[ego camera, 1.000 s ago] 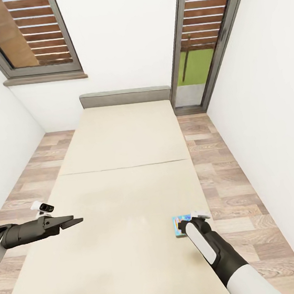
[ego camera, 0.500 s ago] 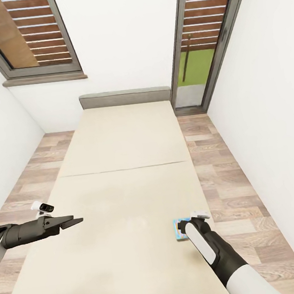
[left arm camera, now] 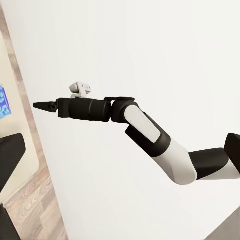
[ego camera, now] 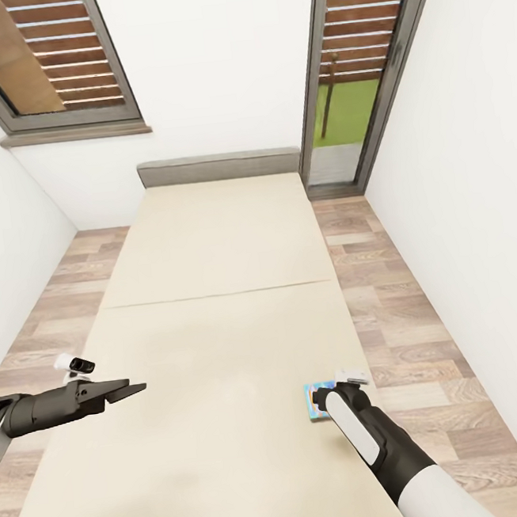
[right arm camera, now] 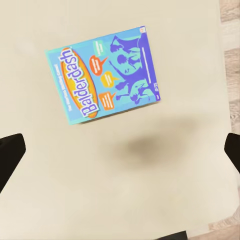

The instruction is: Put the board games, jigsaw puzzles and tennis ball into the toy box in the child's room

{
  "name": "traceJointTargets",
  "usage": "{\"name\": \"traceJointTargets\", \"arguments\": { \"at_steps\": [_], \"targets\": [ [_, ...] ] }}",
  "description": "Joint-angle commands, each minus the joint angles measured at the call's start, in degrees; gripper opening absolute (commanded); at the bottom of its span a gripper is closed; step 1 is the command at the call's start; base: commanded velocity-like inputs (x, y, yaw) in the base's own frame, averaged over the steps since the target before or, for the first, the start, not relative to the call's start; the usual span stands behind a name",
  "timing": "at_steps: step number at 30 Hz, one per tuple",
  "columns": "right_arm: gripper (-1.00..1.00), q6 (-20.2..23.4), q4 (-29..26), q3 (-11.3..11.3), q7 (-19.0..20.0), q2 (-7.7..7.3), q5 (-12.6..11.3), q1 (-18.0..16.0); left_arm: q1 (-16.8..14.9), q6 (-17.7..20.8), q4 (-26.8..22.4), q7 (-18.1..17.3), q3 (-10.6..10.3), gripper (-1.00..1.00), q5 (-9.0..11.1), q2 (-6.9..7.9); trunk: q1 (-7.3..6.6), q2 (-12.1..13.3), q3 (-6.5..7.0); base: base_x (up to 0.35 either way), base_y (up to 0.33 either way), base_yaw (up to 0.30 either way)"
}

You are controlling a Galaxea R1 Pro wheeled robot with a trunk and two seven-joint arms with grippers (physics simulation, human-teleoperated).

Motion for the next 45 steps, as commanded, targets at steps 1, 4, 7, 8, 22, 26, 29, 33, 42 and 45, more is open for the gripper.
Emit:
{"name": "traceJointTargets", "arguments": {
  "at_steps": [1, 4, 7, 8, 22, 26, 29, 33, 42, 45],
  "targets": [
    [1.0, 0.1, -0.1, 0.1, -0.5, -0.02, -0.5, 0.0, 0.0, 0.6, 0.0, -0.2, 0.0, 1.0, 0.0, 0.03, 0.03, -0.1, -0.18, 0.0, 0.0, 0.0],
    [1.0, 0.1, 0.0, 0.1, -0.5, -0.01, -0.5, 0.0, 0.0, 0.6, 0.0, -0.2, 0.0, 1.0, 0.0, 0.03, 0.03, -0.1, -0.46, 0.0, 0.0, 0.0],
    [1.0, 0.1, 0.0, 0.1, -0.5, 0.03, -0.5, 0.0, 0.0, 0.6, 0.0, -0.2, 0.0, 1.0, 0.0, 0.03, 0.03, -0.1, -0.75, 0.0, 0.0, 0.0],
    [1.0, 0.1, 0.0, 0.1, -0.5, 0.02, -0.5, 0.0, 0.0, 0.6, 0.0, -0.2, 0.0, 1.0, 0.0, 0.03, 0.03, -0.1, -0.84, 0.0, 0.0, 0.0],
    [1.0, 0.1, 0.0, 0.1, -0.5, 0.04, -0.5, 0.0, 0.0, 0.6, 0.0, -0.2, 0.0, 1.0, 0.0, 0.03, 0.03, -0.1, -2.16, 0.0, 0.0, 0.0],
    [1.0, 0.1, 0.0, 0.1, -0.5, 0.03, -0.5, 0.0, 0.0, 0.6, 0.0, -0.2, 0.0, 1.0, 0.0, 0.03, 0.03, -0.1, -2.54, 0.0, 0.0, 0.0],
    [1.0, 0.1, 0.0, 0.1, -0.5, 0.02, -0.5, 0.0, 0.0, 0.6, 0.0, -0.2, -0.1, 1.0, 0.0, 0.03, 0.03, -0.1, -2.82, 0.0, 0.0, 0.0],
    [1.0, 0.1, 0.0, 0.1, -0.5, 0.0, -0.5, 0.0, 0.0, 0.6, 0.0, -0.2, -0.1, 1.0, 0.0, 0.03, 0.03, -0.1, -3.2, 0.0, 0.0, 0.0],
    [1.0, 0.1, 0.0, 0.1, -0.5, -0.02, -0.5, 0.0, 0.0, 0.6, 0.0, -0.2, -0.1, 1.0, 0.0, 0.03, 0.03, -0.1, -4.05, 0.0, 0.0, 0.0],
    [1.0, 0.1, 0.0, 0.0, -0.5, -0.02, -0.5, 0.0, 0.0, 0.6, 0.0, -0.2, -0.1, 1.0, 0.0, 0.03, 0.03, -0.1, -4.33, 0.0, 0.0, 0.0]
  ]
}}
